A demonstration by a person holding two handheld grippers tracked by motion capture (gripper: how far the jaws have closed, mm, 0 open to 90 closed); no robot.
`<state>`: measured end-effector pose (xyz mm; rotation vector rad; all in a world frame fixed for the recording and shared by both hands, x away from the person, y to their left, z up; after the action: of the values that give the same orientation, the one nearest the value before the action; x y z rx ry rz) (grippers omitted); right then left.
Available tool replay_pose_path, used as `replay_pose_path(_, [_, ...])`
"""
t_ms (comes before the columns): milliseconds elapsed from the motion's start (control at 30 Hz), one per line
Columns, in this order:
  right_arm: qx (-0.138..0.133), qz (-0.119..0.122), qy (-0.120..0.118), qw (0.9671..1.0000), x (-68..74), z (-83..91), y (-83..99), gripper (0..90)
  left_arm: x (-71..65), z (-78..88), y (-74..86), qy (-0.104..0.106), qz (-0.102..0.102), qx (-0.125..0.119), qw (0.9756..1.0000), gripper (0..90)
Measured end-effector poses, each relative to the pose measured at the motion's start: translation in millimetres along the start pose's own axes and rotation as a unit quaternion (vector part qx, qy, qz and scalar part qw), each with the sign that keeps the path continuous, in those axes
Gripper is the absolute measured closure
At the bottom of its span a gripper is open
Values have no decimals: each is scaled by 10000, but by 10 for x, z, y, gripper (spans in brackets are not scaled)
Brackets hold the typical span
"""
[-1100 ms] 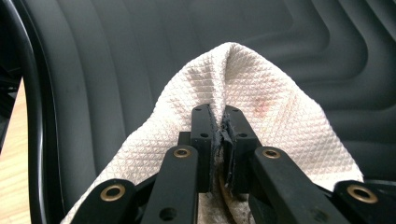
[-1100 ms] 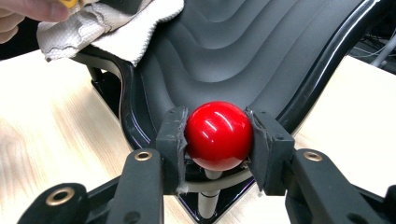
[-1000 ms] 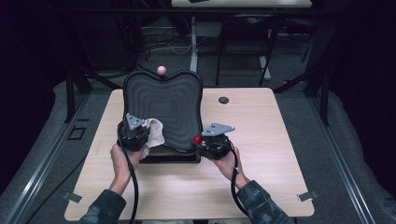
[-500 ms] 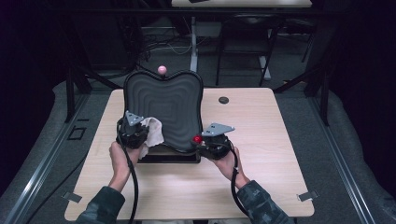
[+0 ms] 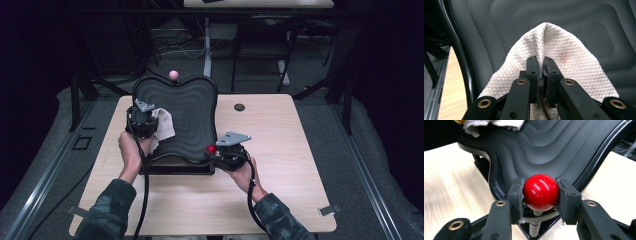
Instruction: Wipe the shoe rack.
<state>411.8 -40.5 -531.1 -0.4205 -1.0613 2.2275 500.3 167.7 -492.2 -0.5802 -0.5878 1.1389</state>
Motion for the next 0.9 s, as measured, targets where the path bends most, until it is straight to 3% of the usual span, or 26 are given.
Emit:
replay_pose_path(233, [-2, -4, 4, 10000, -1, 0, 1, 602, 126, -84, -283, -154, 114, -24, 9998, 840])
replay_pose_path(667, [-10, -8, -3, 10000, 0, 0, 1, 602, 319, -185, -635, -417, 292, -7, 9987, 839])
replay_pose_path(900, [-16, -13, -8, 10000, 1, 0, 1, 602, 440, -235, -797, -524, 483, -6, 9975, 839])
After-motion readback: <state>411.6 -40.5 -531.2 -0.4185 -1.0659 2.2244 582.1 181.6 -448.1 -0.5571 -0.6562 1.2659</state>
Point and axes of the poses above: each handheld gripper's, and its own axes: z roughly backward along the jaws, y roughly out of its underside, x roughly to its left, the point moved 9 cm from there along -z, roughly forward along the jaws, and after that the axes turned 8 degrees about x, right-handed, at the moved point
